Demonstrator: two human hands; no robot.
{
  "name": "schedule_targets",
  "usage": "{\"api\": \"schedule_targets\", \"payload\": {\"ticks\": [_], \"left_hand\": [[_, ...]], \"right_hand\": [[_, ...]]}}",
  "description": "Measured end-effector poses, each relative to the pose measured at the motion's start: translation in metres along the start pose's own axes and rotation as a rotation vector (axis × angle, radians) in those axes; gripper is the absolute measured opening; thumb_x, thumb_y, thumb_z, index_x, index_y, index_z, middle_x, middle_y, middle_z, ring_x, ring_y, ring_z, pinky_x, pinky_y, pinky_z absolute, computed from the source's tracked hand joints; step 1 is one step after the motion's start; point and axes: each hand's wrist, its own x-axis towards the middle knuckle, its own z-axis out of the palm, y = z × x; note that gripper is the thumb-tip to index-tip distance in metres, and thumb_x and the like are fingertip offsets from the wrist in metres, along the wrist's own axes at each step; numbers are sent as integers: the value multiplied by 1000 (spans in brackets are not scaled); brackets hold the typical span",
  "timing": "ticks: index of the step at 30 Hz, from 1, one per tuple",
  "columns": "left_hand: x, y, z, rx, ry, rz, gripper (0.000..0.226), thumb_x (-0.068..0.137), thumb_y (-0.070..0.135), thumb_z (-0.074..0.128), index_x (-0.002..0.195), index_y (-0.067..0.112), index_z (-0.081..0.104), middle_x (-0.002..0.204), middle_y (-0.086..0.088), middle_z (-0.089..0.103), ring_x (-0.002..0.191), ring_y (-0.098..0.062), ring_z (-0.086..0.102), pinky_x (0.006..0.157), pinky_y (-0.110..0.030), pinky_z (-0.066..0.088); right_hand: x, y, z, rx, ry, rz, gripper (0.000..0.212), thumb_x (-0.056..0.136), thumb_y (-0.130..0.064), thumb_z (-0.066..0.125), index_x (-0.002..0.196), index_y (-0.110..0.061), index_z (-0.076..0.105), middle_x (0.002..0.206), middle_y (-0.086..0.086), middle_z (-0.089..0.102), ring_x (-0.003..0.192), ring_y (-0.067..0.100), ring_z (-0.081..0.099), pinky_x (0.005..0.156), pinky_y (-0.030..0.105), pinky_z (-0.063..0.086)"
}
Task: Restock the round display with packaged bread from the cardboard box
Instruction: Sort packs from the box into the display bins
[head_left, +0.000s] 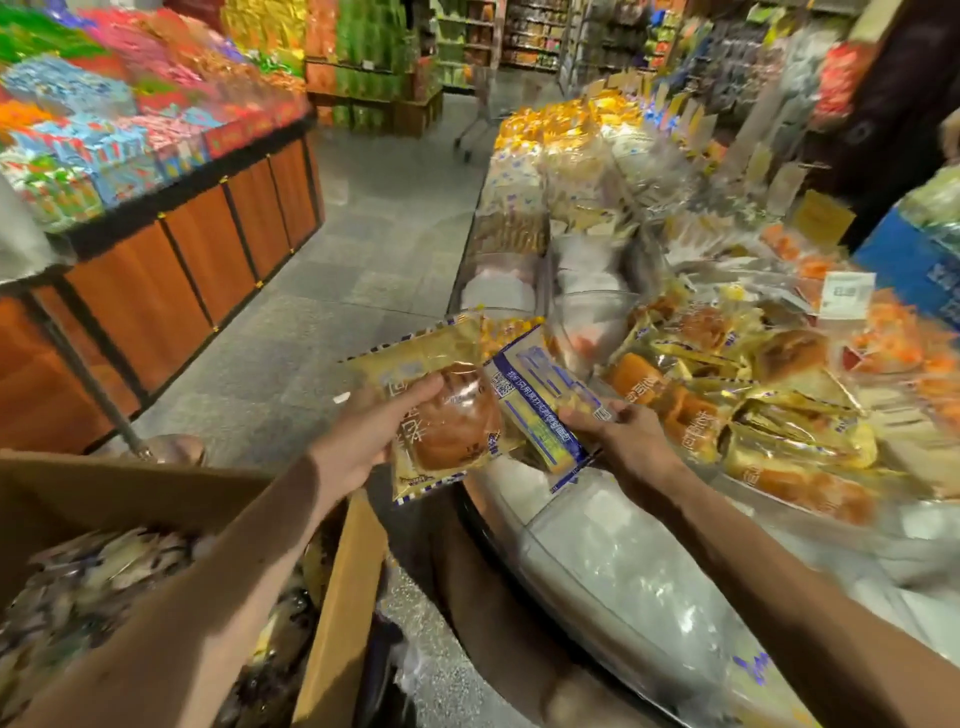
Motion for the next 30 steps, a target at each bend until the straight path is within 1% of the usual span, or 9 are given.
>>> {"api": "schedule_targets", "payload": {"ticks": [2, 6, 14, 18, 21, 24, 26, 28, 30], "left_hand": [[21, -2, 35, -29, -46, 3, 99, 73, 51, 77, 149, 22, 21, 137, -3, 52, 100, -13, 58, 96, -38, 44], [64, -2, 88, -22, -107, -43, 143, 36, 73, 89, 153, 33, 17, 150, -6, 46, 132, -27, 49, 110, -59, 36], [123, 11, 144, -43, -153, -99, 124, 46, 72, 89, 150, 45, 27, 150, -5, 48, 134, -29, 48, 106, -60, 40], [145, 29, 154, -33, -108, -98, 115, 38, 74, 88, 140, 37, 48, 148, -1, 50, 135, -29, 45, 107, -56, 40], [168, 49, 152, -78, -72, -68, 77, 52, 71, 81, 119, 38, 65, 127, 0, 68, 119, -26, 61, 89, -46, 55], [197, 67, 151, -94, -141, -42, 47, 79, 61, 64, 118, 34, 63, 118, -3, 73, 110, -23, 67, 81, -42, 53], [219, 75, 153, -108, -183, -30, 44, 87, 51, 63, 123, 27, 61, 117, -5, 73, 106, -22, 69, 85, -46, 53], [244, 80, 155, -130, -220, -47, 51, 87, 46, 67, 130, 23, 55, 121, -9, 71, 109, -24, 69, 92, -50, 53], [266, 85, 159, -150, -246, -78, 46, 85, 43, 68, 125, 22, 56, 119, -11, 70, 113, -27, 65, 97, -51, 50]], "right_hand": [[8, 1, -37, 18, 39, -5, 38, 79, -14, 79, 108, 6, 64, 91, 18, 76, 76, 32, 75, 65, 39, 60], [28, -4, -97, 28, 108, -26, 44, 72, -17, 81, 106, 4, 63, 87, 13, 77, 74, 27, 75, 65, 37, 61], [68, -19, -156, 50, 162, -84, 32, 77, -13, 81, 103, 1, 69, 91, 13, 77, 80, 29, 75, 73, 40, 61], [84, -39, -176, 7, 221, -142, 39, 73, -21, 83, 104, -2, 68, 87, 7, 78, 72, 21, 75, 58, 31, 59], [100, -59, -194, 32, 321, -193, 52, 64, -30, 86, 104, -2, 69, 93, 10, 77, 81, 27, 75, 70, 38, 61], [112, -73, -201, 3, 402, -221, 44, 63, -31, 87, 96, -6, 72, 96, 13, 77, 86, 31, 75, 76, 43, 61], [120, -79, -199, 17, 426, -230, 59, 63, -29, 88, 110, 1, 68, 103, 14, 75, 85, 22, 75, 76, 35, 61], [131, -84, -195, 38, 456, -219, 85, 55, -36, 90, 124, 5, 61, 116, 14, 71, 94, 21, 74, 90, 40, 58], [143, -85, -191, 93, 508, -197, 78, 57, -31, 87, 121, 4, 61, 118, 14, 69, 98, 24, 73, 96, 46, 55]]}}
